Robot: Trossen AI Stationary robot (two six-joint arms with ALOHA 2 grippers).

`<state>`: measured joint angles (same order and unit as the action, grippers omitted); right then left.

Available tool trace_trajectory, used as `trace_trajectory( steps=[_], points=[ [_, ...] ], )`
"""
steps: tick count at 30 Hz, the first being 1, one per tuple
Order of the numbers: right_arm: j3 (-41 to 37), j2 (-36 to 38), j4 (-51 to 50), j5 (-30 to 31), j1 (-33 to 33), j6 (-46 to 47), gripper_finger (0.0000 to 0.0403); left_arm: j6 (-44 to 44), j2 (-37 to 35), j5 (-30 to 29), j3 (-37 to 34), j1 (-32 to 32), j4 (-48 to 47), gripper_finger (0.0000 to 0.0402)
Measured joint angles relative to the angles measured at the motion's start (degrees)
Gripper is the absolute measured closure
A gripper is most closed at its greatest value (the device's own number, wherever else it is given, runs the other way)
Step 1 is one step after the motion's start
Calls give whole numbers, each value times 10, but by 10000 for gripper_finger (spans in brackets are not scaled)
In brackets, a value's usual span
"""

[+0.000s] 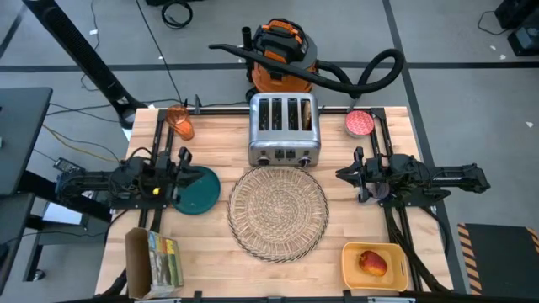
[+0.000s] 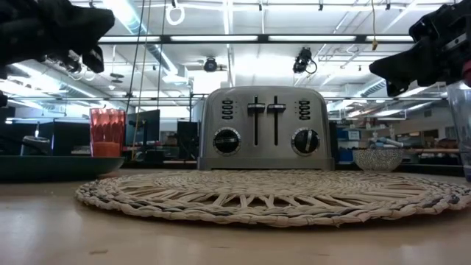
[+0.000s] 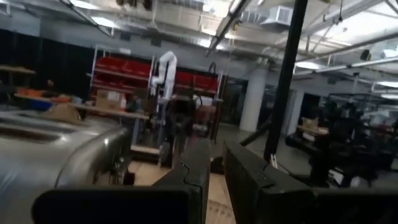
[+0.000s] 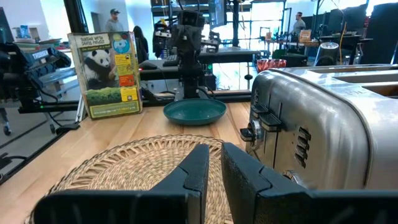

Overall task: Arrange a breakfast setting
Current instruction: Put the orange glass of milk on the top right of the brown placemat

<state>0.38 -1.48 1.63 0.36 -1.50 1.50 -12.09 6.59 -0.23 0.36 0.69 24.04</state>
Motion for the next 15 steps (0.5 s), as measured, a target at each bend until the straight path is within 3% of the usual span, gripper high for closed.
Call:
trace_trajectory(
  steps=[3, 8, 15],
  points=[
    [0, 0, 0, 0, 0, 0, 349, 9, 52, -38, 3, -7, 41, 350],
    [0, 0, 0, 0, 0, 0, 349, 8, 157, -128, 73, -7, 28, 350],
    [0, 0, 0, 0, 0, 0, 349, 23, 278, -197, 241, 47, -180, 350]
  ],
)
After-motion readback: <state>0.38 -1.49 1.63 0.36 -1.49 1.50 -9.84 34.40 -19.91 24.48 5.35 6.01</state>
